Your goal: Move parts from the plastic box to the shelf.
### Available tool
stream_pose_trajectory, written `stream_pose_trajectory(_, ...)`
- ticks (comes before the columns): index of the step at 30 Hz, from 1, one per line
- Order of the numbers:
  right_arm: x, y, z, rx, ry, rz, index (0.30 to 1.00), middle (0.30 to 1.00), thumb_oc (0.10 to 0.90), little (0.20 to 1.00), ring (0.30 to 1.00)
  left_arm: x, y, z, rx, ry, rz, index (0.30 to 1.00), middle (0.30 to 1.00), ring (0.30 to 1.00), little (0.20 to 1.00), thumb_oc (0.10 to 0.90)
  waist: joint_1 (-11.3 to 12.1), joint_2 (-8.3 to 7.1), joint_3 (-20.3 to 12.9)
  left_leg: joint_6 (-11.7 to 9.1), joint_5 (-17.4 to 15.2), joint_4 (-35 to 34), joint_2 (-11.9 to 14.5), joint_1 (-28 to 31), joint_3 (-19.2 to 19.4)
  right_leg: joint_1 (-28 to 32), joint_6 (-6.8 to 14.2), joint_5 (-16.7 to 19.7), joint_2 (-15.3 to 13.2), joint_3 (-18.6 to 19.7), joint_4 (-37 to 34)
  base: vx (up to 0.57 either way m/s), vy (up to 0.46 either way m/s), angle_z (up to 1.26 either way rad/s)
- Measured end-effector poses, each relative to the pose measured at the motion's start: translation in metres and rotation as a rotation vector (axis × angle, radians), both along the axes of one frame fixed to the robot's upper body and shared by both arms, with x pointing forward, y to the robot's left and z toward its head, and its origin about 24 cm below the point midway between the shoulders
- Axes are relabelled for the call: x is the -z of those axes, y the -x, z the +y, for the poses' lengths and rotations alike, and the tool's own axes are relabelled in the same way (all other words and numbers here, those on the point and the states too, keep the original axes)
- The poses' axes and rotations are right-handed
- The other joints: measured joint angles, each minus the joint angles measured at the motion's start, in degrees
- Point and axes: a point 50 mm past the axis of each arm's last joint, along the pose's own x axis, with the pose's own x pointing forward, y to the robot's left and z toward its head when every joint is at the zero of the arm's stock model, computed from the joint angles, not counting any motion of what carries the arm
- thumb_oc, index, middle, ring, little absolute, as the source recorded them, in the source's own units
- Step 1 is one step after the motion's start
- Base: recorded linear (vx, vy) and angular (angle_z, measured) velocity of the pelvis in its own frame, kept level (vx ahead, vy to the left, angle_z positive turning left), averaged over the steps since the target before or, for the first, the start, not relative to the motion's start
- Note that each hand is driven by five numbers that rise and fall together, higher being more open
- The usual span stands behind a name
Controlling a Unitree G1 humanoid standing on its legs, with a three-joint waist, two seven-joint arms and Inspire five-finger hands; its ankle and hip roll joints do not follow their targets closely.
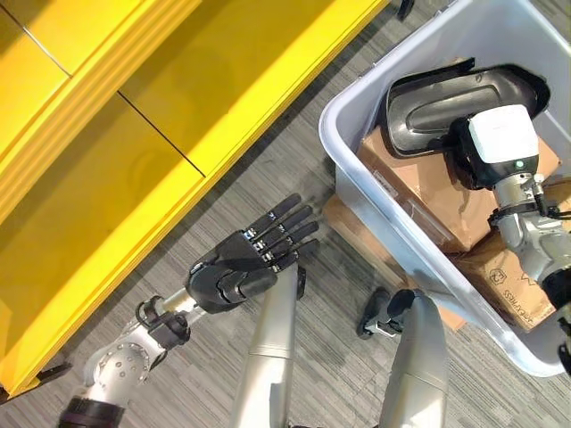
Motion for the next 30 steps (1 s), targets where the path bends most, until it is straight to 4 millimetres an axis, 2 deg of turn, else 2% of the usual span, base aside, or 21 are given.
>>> stream_pose_trajectory(4,0.003,0.000,-0.002,0.013,-0.010,-0.016,0.300,0.300,0.400,0.300,0.300,0.002,-0.001,0.000,-0.015,-0.012,0.026,1.000,1.000,1.000,1.000,0.900,0.1,0.04,0.0,0.4,0.2,-2.4,0.0,0.7,0.6,0.2,0.0,0.0,0.0,0.0,-2.0,-0.05,0.055,-0.01)
stream_pose_trajectory(8,0.005,0.001,-0.002,-0.001,-0.011,-0.030,0.300,0.300,0.400,0.300,0.300,0.005,-0.001,-0.005,0.001,-0.015,0.043,1.000,1.000,1.000,1.000,0.900,0.5,0.57,-0.3,2.3,1.6,-8.1,0.1,2.8,1.5,1.5,-0.4,0.2,0.6,-0.1,-7.1,-0.08,0.052,-0.03)
stream_pose_trajectory(9,0.006,0.001,-0.001,-0.006,-0.005,-0.026,0.300,0.300,0.400,0.300,0.300,0.006,0.000,-0.007,0.007,-0.014,0.049,1.000,1.000,1.000,1.000,0.900,0.6,0.68,-0.3,2.9,2.3,-9.4,0.3,3.5,1.9,2.0,-1.0,0.9,0.7,-0.1,-8.5,-0.10,0.049,-0.09)
stream_pose_trajectory(12,0.018,0.007,0.008,-0.063,-0.002,-0.010,0.300,0.300,0.400,0.300,0.300,0.010,0.003,-0.008,0.009,-0.012,0.064,1.000,1.000,1.000,1.000,0.900,0.6,0.73,-0.3,2.9,4.7,-14.8,1.2,7.0,2.9,5.1,-0.4,4.6,1.4,-0.6,-14.5,-0.15,0.087,-0.15)
stream_pose_trajectory(13,0.035,0.019,0.031,-0.173,0.003,0.033,0.300,0.300,0.400,0.300,0.300,0.015,0.007,-0.006,-0.006,-0.003,0.079,1.000,1.000,1.000,1.000,0.900,-0.3,0.74,-0.2,2.9,7.0,-20.3,2.6,10.7,4.0,9.1,1.0,9.6,2.2,-1.5,-21.2,-0.12,0.094,-0.25)
stream_pose_trajectory(14,0.059,0.034,0.049,-0.279,0.072,0.092,0.300,0.300,0.400,0.300,0.300,0.016,0.008,-0.007,-0.017,0.015,0.074,1.000,1.000,1.000,1.000,0.900,-0.6,0.70,0.1,2.7,7.7,-24.2,3.3,14.9,5.4,13.0,2.2,14.2,3.2,-1.5,-26.4,-0.10,0.080,-0.30)
stream_pose_trajectory(16,0.076,0.046,0.065,-0.356,0.076,0.139,0.300,0.300,0.400,0.300,0.300,0.012,0.007,-0.008,-0.040,0.056,0.036,1.000,1.000,1.000,1.000,0.900,-1.0,0.78,0.7,2.2,8.0,-27.0,3.5,18.9,6.4,16.5,3.1,15.1,3.6,-1.5,-29.5,-0.05,0.033,-0.22)
stream_pose_trajectory(17,0.082,0.049,0.074,-0.393,0.065,0.164,0.300,0.300,0.400,0.300,0.300,0.004,0.004,-0.009,-0.052,0.073,-0.016,1.000,1.000,1.000,1.000,0.900,-2.0,0.51,1.1,2.2,8.1,-28.8,4.0,21.6,6.9,19.4,3.3,15.7,4.1,-1.5,-31.8,-0.04,0.020,-0.16)
stream_pose_trajectory(19,0.079,0.050,0.078,-0.414,0.067,0.177,0.300,0.300,0.400,0.300,0.300,-0.003,0.002,-0.009,-0.058,0.079,-0.055,1.000,1.000,1.000,1.000,0.900,-2.6,-0.63,2.9,2.0,8.2,-31.2,4.6,25.8,7.9,22.9,3.3,16.1,4.5,-1.5,-34.2,-0.03,0.034,-0.18)
stream_pose_trajectory(21,0.076,0.059,0.088,-0.490,0.052,0.160,0.300,0.300,0.400,0.300,0.300,-0.002,0.003,-0.008,-0.060,0.113,-0.041,1.000,1.000,1.000,1.000,0.900,-3.1,-1.56,3.4,1.8,8.8,-35.0,5.1,31.2,8.9,27.7,3.6,17.2,5.4,-1.5,-38.0,-0.01,0.019,-0.16)
stream_pose_trajectory(23,0.073,0.060,0.092,-0.517,0.056,0.155,0.300,0.300,0.400,0.300,0.300,-0.003,0.001,-0.008,-0.062,0.130,-0.042,1.000,1.000,1.000,1.000,0.900,-3.6,-1.73,3.5,1.6,9.2,-36.8,5.2,33.8,9.1,30.2,3.8,17.5,5.5,-1.5,-39.5,-0.07,0.010,-0.03)
stream_pose_trajectory(25,0.061,0.061,0.094,-0.530,0.063,0.122,0.300,0.300,0.400,0.300,0.300,-0.005,-0.004,-0.007,-0.057,0.132,-0.064,1.000,1.000,1.000,1.000,0.900,-3.8,-1.84,3.6,1.3,11.3,-41.1,5.4,37.2,9.3,33.1,3.6,19.2,6.2,-2.2,-43.1,-0.03,0.050,-0.04)
stream_pose_trajectory(30,0.049,0.058,0.082,-0.476,0.087,0.109,0.300,0.300,0.400,0.300,0.300,0.002,-0.001,-0.005,-0.060,0.108,-0.066,1.000,1.000,1.000,1.000,0.900,-4.2,-1.97,3.7,1.2,13.4,-47.6,5.9,45.4,10.9,40.3,3.7,21.6,6.9,-2.0,-49.2,0.03,0.044,-0.09)
